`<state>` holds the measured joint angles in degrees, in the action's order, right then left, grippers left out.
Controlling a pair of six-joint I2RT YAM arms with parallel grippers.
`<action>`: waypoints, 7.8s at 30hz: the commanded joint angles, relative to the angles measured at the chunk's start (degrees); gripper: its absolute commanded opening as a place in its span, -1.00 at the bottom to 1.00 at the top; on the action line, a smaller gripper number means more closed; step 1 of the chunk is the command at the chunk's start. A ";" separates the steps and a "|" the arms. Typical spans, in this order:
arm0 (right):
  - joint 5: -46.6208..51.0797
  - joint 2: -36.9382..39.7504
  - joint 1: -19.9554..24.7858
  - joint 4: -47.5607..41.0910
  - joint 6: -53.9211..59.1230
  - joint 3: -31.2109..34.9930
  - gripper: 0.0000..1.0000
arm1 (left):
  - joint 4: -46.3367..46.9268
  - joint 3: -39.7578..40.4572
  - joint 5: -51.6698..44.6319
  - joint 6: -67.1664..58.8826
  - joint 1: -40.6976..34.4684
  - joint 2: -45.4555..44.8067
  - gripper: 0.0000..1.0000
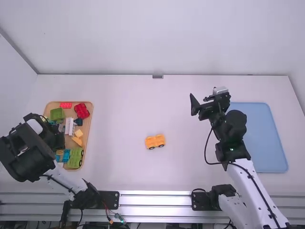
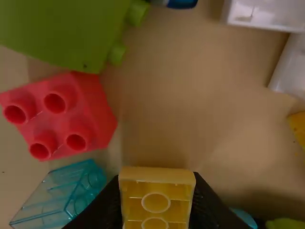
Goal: Assemble lego blocks to make yellow taxi
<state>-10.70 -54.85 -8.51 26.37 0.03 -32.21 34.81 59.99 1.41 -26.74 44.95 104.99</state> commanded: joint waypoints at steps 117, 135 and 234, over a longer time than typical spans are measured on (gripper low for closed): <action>-64.39 -42.95 -10.19 31.30 -17.81 -21.84 -0.42 | -75.80 -11.74 -83.03 25.92 -52.81 -13.18 -0.89; -39.80 -39.85 -2.49 5.92 -10.67 -21.84 -0.78 | -59.89 -10.91 -58.45 20.72 -52.46 -13.18 0.99; 9.55 -48.98 -11.08 -80.61 -57.96 -49.51 0.98 | -41.20 -3.04 -19.96 18.34 -52.13 -13.33 0.98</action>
<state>-1.98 -104.14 -20.73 -53.34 -78.94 -77.23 -6.92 56.62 -18.31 -8.58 -7.42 91.81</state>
